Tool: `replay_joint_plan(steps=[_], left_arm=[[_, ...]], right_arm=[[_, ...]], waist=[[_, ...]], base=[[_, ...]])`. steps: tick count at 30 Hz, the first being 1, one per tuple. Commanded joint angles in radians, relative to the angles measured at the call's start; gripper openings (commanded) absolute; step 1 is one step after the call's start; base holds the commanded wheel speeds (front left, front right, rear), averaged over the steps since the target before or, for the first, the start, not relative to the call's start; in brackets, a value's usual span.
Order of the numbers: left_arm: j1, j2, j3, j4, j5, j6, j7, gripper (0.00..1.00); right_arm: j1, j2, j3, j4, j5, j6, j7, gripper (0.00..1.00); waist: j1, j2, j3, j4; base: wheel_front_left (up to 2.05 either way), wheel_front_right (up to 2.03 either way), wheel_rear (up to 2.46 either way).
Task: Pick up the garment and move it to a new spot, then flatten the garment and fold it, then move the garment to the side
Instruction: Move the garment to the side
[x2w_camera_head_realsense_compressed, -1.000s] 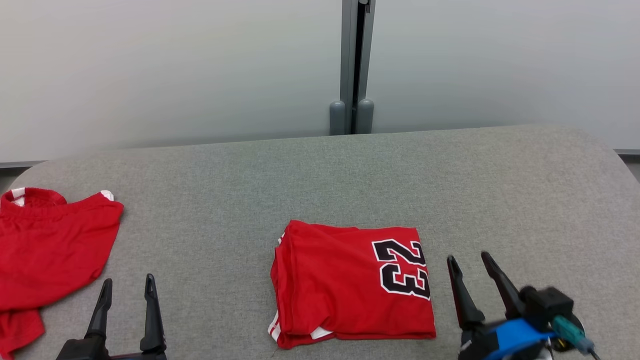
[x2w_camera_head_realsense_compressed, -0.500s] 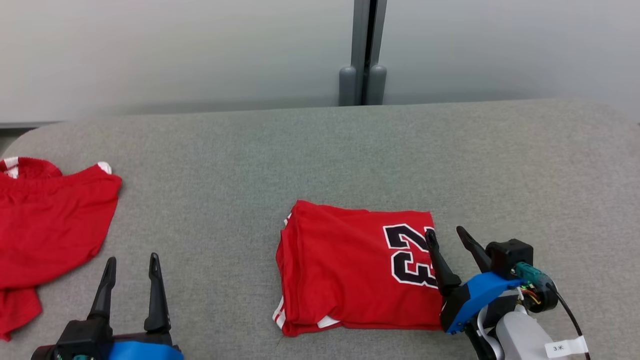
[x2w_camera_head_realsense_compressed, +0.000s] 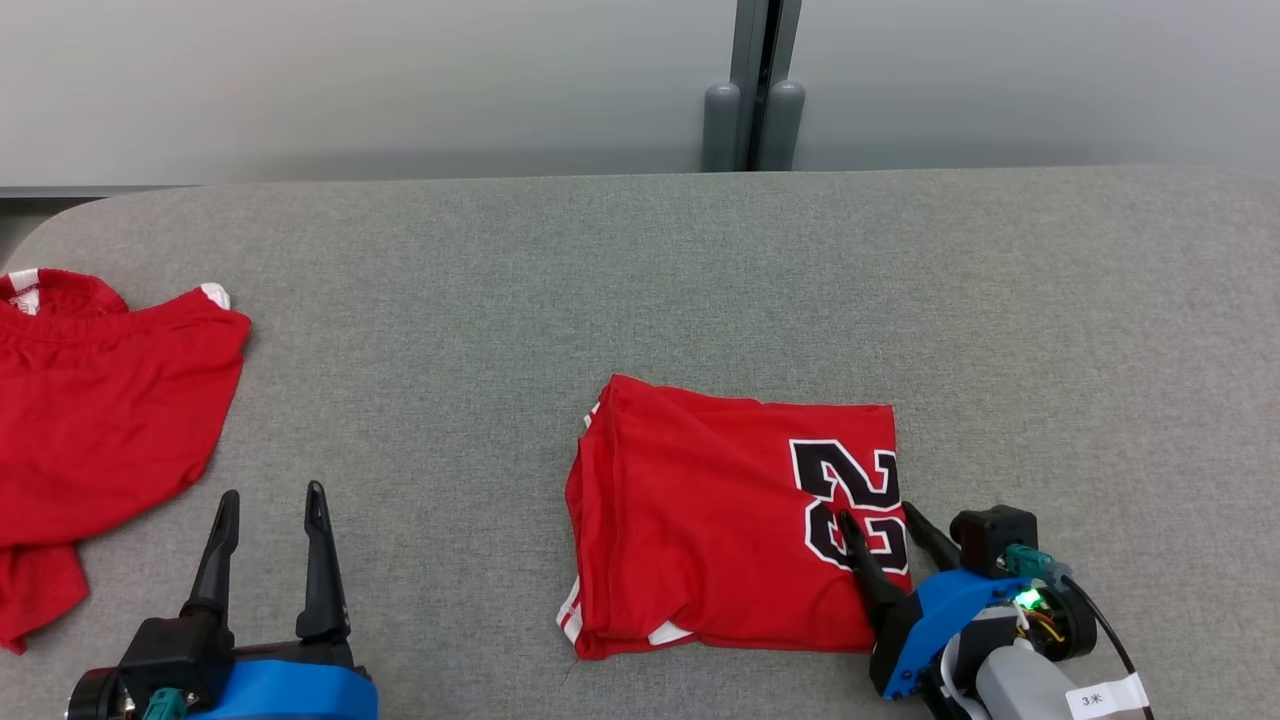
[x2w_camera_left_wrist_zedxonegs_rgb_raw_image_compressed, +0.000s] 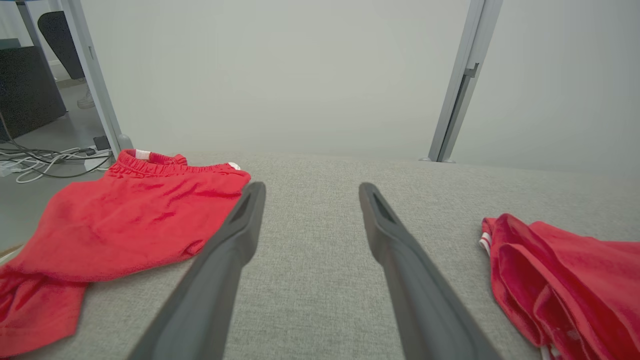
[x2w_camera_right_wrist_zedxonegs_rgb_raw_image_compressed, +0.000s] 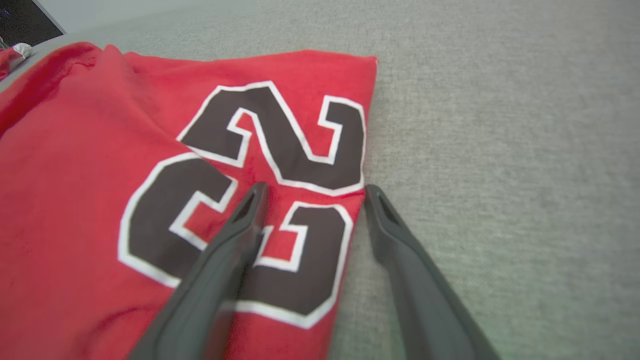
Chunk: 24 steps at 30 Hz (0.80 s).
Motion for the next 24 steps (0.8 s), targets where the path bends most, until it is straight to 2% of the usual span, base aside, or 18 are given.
replay_joint_plan(steps=[1,4,5,6,7,17,24], left_arm=[[-0.019,0.0,-0.005,0.003,-0.005,0.006,-0.004,1.0],[-0.019,0.0,-0.012,0.006,-0.012,0.009,-0.004,1.0],[-0.021,0.0,-0.014,0.008,-0.012,0.01,-0.004,1.0],[-0.021,0.0,-0.014,0.009,-0.013,0.011,-0.004,1.0],[-0.022,0.0,-0.015,0.01,-0.016,0.012,-0.004,1.0],[-0.013,0.0,-0.017,0.008,-0.028,0.014,-0.004,1.0],[-0.03,0.0,-0.026,-0.011,-0.022,0.011,-0.004,1.0]], right_arm=[[0.01,0.0,0.029,0.019,0.026,0.0,0.005,1.0],[0.015,0.003,0.079,0.045,0.061,0.001,0.008,1.0],[0.013,0.003,0.093,0.052,0.075,0.002,0.009,0.37],[0.01,0.004,0.106,0.052,0.088,0.002,0.01,0.11],[0.001,0.005,0.112,0.044,0.099,0.002,0.009,0.0],[-0.042,-0.026,0.031,-0.054,0.036,0.0,0.001,0.0],[-0.028,-0.061,-0.028,-0.124,0.002,0.0,0.001,0.0]], waist=[[-0.0001,0.0,0.0,0.0],[-0.0001,0.0,0.0,-0.002],[-0.0001,0.0,0.001,-0.001],[-0.0001,0.0,0.002,-0.001],[-0.0001,0.0,0.003,-0.002],[-0.0001,0.0,0.002,-0.018],[-0.0001,0.0,0.027,-0.068]], base=[[0.0,0.0,0.0],[0.0,0.0,0.0],[0.0,0.0,0.0],[0.0,0.0,0.0],[0.0,0.0,0.0],[0.0,0.0,0.0],[0.0,0.0,0.0]])
